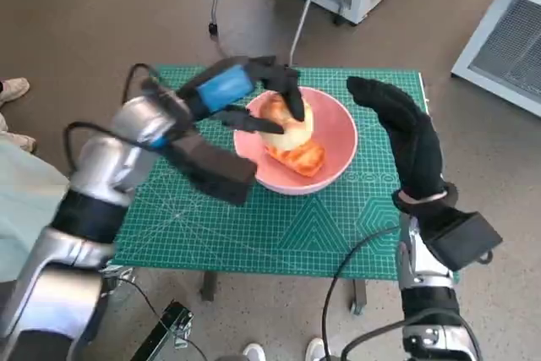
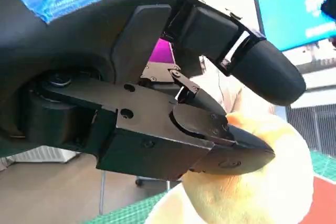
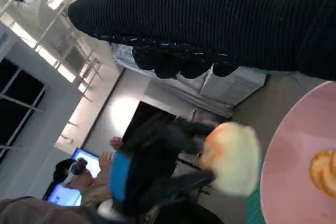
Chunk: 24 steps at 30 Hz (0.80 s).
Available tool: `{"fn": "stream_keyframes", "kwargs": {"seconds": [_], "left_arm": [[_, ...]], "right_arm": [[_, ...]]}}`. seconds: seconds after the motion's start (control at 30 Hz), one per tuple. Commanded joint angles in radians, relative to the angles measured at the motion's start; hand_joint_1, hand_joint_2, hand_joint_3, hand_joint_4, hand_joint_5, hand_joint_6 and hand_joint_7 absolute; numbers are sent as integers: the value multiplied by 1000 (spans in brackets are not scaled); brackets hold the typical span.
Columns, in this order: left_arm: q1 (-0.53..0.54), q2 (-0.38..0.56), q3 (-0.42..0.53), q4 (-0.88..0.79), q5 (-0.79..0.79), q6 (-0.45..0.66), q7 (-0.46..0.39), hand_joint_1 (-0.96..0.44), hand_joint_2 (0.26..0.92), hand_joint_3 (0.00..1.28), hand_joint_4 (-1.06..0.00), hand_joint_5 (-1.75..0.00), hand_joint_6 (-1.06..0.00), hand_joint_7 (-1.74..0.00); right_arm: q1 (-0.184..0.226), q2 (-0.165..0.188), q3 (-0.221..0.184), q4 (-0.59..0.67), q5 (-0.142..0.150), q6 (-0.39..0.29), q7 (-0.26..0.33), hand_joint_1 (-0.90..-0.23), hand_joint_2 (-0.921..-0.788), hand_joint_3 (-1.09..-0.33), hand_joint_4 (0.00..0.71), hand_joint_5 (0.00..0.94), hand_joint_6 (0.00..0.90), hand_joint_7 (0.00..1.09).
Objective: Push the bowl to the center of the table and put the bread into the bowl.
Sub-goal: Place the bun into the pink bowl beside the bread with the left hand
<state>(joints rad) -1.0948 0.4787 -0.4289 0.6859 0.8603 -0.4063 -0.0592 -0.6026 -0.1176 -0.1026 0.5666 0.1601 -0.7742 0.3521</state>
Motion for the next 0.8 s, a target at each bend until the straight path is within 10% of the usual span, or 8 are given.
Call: {"fn": "stream_keyframes", "kwargs": {"seconds": [0.03, 0.13, 0.27, 0.37, 0.8], "left_arm": [[-68, -37, -28, 129, -4, 11, -6, 0, 921, 110, -568, -1181, -652, -1245], [-74, -55, -26, 159, -35, 41, -65, 0, 921, 232, -398, -1352, -544, -1353], [-63, -63, -23, 134, -63, 98, -161, -38, 900, 115, -325, -386, -438, -550], [-52, -66, -25, 105, -80, 147, -239, -80, 911, 56, -221, -126, -382, -279], [-16, -45, -31, 43, -83, 191, -280, -245, 895, 3, -103, -3, -324, -79]], "right_arm": [[34, -9, -7, -5, -8, 2, -18, -488, -921, -572, 490, 14, 161, 862], [39, -12, -11, -14, -9, 6, -25, -489, -921, -572, 490, 14, 162, 860], [49, -15, -15, -35, -14, 17, -39, -492, -921, -571, 491, 14, 164, 858], [54, -18, -17, -50, -18, 25, -51, -490, -921, -570, 493, 15, 166, 858], [27, -26, -17, -33, -49, 9, -103, -473, -921, -568, 495, 16, 162, 850]]}}
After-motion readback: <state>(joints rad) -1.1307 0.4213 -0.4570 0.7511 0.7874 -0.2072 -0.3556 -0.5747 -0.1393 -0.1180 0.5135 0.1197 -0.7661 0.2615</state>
